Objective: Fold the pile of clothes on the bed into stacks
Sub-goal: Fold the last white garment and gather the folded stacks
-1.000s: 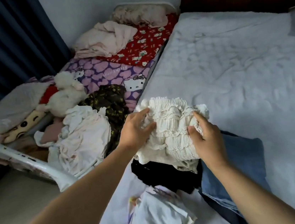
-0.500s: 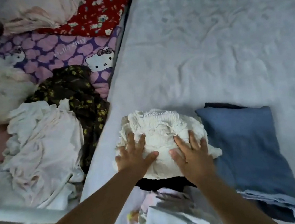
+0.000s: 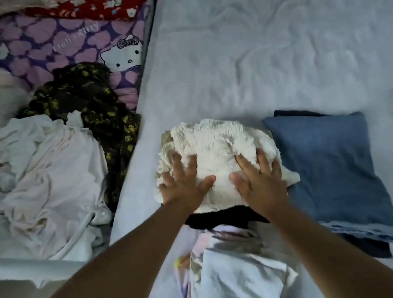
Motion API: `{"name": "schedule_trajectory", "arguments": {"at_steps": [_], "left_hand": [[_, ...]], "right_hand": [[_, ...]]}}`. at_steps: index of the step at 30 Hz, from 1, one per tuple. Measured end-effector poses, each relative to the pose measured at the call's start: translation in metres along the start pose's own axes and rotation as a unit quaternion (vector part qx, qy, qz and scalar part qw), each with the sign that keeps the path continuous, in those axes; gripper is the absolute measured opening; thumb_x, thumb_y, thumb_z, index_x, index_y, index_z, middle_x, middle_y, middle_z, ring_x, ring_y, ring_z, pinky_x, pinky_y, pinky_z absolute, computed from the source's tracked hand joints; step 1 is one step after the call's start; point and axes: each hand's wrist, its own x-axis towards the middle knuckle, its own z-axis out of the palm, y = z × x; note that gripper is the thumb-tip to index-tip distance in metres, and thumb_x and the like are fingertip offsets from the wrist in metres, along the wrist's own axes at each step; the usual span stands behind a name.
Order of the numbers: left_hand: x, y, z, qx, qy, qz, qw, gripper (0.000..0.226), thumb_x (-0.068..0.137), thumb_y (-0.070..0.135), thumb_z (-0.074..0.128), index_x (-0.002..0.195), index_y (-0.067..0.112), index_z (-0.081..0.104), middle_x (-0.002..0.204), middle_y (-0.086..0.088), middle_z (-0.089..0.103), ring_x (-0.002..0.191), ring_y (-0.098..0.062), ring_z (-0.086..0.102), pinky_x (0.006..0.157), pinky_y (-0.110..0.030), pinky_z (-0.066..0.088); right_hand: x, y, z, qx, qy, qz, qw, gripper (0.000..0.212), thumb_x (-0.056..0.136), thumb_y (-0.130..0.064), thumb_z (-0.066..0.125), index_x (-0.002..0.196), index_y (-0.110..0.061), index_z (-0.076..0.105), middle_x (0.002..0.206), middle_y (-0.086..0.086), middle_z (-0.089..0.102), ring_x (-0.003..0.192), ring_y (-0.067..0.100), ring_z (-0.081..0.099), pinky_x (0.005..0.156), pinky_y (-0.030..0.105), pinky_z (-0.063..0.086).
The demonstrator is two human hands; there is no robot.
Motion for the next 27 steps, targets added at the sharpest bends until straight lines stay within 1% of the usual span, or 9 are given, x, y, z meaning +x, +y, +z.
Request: {"name": "schedule_trajectory", "arguments": {"at_steps": [3,5,8,12,15,17,20,24,27], "left_hand": [[-0.002,-0.013,-0.014,-0.146,0.050,0.054,0.987,0.087,0.073,0.083,0.027,0.147,0.045,-0.001,0.156,0.005,-0.021,0.145,-0.033,0.002,0.116,-0.052,0.016],[-0.035,-0.026,-0.011,-0.251,0.149,0.082,0.953,0.092,0.069,0.086,0.034,0.147,0.043,0.013,0.158,0.001,-0.010,0.145,-0.029,0.006,0.115,-0.049,0.022],[-0.094,-0.041,0.016,-0.336,0.236,0.093,0.907,0.085,0.076,0.066,0.051,0.147,0.025,0.027,0.156,-0.010,0.009,0.144,-0.024,0.014,0.113,-0.041,0.028],[-0.161,-0.054,0.079,-0.367,0.133,0.035,0.920,0.115,0.060,0.089,0.040,0.143,0.010,0.035,0.148,-0.013,0.032,0.138,-0.025,0.028,0.112,-0.030,0.023],[-0.179,-0.063,0.131,-0.405,0.032,0.016,0.914,0.097,0.061,0.086,0.049,0.140,0.031,0.035,0.132,0.003,0.052,0.123,-0.023,0.049,0.106,-0.046,0.037],[-0.184,-0.063,0.150,-0.445,-0.028,0.016,0.895,0.095,0.060,0.080,0.063,0.141,0.047,0.025,0.139,0.014,0.045,0.129,-0.014,0.042,0.109,-0.045,0.034],[-0.184,-0.057,0.156,-0.521,-0.070,0.037,0.850,0.105,0.057,0.071,0.071,0.142,0.052,0.013,0.139,0.032,0.030,0.131,0.004,0.029,0.109,-0.027,0.028],[-0.172,-0.063,0.159,-0.524,-0.111,0.013,0.844,0.122,0.046,0.072,0.077,0.145,0.045,0.012,0.145,0.012,0.032,0.133,-0.012,0.034,0.110,-0.042,0.035],[-0.172,-0.061,0.157,-0.581,-0.174,0.030,0.794,0.109,0.052,0.054,0.083,0.142,0.039,0.023,0.136,0.011,0.048,0.122,-0.010,0.050,0.096,-0.032,0.048]], "right_hand": [[-0.012,-0.005,-0.025,0.047,0.069,-0.038,0.996,0.075,0.075,-0.084,0.021,0.140,-0.054,0.003,0.158,-0.006,-0.015,0.144,0.032,-0.011,0.110,0.062,0.005],[-0.048,-0.001,-0.028,0.088,0.137,-0.063,0.985,0.079,0.072,-0.080,0.022,0.142,-0.048,0.003,0.159,0.000,-0.008,0.145,0.031,-0.004,0.112,0.057,0.007],[-0.104,0.016,-0.009,0.198,0.173,-0.077,0.962,0.082,0.078,-0.070,0.039,0.149,-0.037,0.015,0.159,0.006,-0.001,0.146,0.021,-0.001,0.116,0.050,0.014],[-0.171,0.041,0.047,0.296,0.132,0.021,0.946,0.104,0.064,-0.068,0.052,0.149,-0.017,0.020,0.156,0.012,0.013,0.145,0.020,0.011,0.116,0.046,0.018],[-0.203,0.049,0.090,0.394,0.058,0.072,0.914,0.119,0.052,-0.067,0.068,0.148,-0.019,0.017,0.151,0.001,0.026,0.140,0.019,0.027,0.114,0.045,0.025],[-0.210,0.052,0.110,0.419,0.037,0.072,0.904,0.120,0.052,-0.059,0.073,0.149,-0.021,0.015,0.143,-0.008,0.031,0.136,0.013,0.031,0.113,0.044,0.030],[-0.204,0.056,0.127,0.431,0.030,0.062,0.900,0.110,0.055,-0.055,0.076,0.146,-0.030,0.020,0.137,-0.013,0.044,0.129,0.010,0.043,0.107,0.040,0.038],[-0.194,0.065,0.131,0.456,-0.030,0.052,0.888,0.112,0.052,-0.058,0.077,0.143,-0.044,0.015,0.136,-0.020,0.044,0.124,0.008,0.046,0.104,0.034,0.038],[-0.191,0.071,0.128,0.489,-0.063,0.073,0.867,0.110,0.049,-0.056,0.081,0.140,-0.049,0.019,0.134,-0.018,0.050,0.119,0.010,0.052,0.103,0.043,0.043]]}}
